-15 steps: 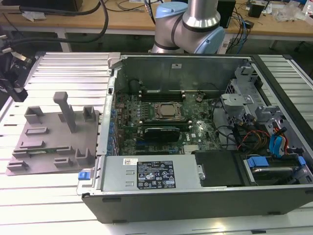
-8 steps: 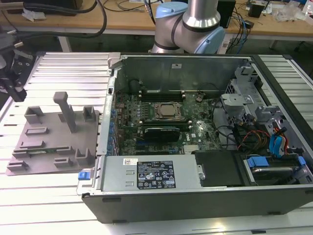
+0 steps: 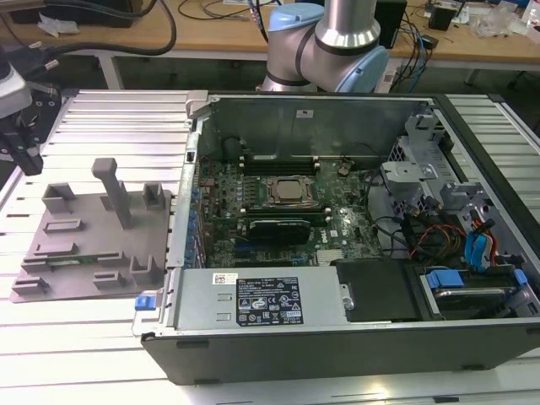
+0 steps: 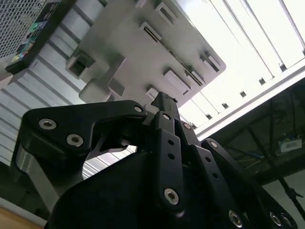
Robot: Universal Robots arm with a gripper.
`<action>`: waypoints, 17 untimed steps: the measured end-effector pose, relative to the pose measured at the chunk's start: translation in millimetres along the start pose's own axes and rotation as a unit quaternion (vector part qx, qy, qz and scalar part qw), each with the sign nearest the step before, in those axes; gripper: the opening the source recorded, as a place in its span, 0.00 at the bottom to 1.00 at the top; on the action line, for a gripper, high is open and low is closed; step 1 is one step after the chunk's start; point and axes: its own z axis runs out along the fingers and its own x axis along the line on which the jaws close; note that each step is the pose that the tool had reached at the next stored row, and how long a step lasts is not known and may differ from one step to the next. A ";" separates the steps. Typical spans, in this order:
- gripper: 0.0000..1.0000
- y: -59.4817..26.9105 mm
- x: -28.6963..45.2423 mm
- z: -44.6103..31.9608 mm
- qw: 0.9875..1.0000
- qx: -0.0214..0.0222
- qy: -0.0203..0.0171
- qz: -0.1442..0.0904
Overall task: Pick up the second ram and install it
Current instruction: 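Pick up the second ram and move it above second insertion slot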
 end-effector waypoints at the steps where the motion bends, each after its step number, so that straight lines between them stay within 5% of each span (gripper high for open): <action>1: 0.08 0.0 0.0 0.0 1.000 0.000 0.000 -0.009; 5: 0.08 0.0 0.0 0.0 0.999 -0.001 0.002 -0.049; 17: 0.08 0.0 0.0 0.0 0.992 -0.003 0.006 -0.129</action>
